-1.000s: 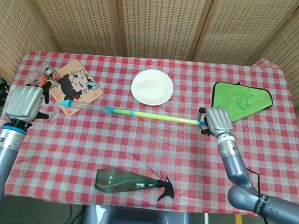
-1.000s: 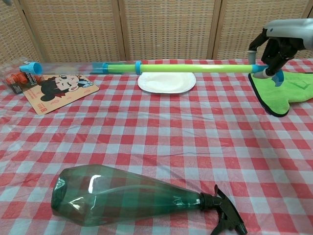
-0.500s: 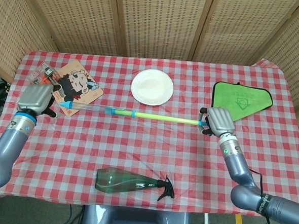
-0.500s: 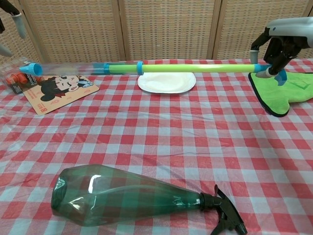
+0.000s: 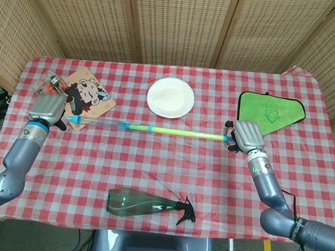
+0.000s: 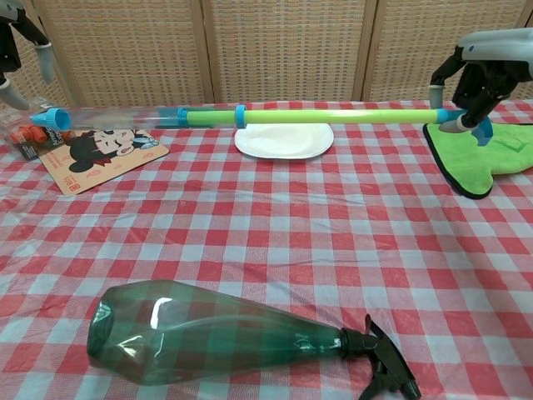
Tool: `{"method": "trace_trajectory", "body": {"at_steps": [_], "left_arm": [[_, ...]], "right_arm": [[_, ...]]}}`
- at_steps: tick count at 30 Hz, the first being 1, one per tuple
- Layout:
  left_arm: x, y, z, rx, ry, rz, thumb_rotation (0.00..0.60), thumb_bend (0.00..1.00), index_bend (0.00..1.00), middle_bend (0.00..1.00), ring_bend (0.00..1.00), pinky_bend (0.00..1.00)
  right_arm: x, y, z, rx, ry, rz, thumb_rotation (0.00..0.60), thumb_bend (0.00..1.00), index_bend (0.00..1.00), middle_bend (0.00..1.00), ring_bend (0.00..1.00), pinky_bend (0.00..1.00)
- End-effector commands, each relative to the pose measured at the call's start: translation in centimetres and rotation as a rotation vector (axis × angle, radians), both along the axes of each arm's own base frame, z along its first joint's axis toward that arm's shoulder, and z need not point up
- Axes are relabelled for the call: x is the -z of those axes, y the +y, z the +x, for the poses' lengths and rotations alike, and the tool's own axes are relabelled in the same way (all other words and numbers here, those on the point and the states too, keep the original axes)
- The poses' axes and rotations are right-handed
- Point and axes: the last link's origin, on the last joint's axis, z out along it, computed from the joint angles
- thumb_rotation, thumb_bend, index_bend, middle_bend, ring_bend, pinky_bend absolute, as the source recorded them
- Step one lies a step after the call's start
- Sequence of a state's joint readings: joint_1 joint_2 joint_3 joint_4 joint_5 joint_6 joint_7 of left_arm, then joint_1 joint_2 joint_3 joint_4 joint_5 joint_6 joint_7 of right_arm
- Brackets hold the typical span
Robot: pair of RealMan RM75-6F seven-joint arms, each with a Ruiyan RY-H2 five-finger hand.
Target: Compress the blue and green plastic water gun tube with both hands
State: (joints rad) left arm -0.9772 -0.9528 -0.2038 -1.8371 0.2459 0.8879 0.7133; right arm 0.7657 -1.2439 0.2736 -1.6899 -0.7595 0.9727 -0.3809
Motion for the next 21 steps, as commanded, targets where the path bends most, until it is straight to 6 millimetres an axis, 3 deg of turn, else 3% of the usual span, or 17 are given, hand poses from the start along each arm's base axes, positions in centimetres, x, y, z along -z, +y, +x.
{"method": "trace_trajectory", "body": {"at_steps": [1,21], "left_arm": [[0.3,0.0,-0.1,0.008,0.032,-0.008,0.6,0.18,0.42,0.88,0.8,0.69],[2.1,0.6,-0.1,0.064,0.153,0.002,0.6,0.18,0.43,0.88,0.8,0.69]], "right_arm": [[0.1,0.1,0.0,-0.001,0.002,0.002,0.6,0.5,0.79,1.0,0.92,0.44],[0.3,-0.1,-0.1,0.003,-0.005,0.001,0.6,0.5,0.79,1.0,0.92,0.44]]}}
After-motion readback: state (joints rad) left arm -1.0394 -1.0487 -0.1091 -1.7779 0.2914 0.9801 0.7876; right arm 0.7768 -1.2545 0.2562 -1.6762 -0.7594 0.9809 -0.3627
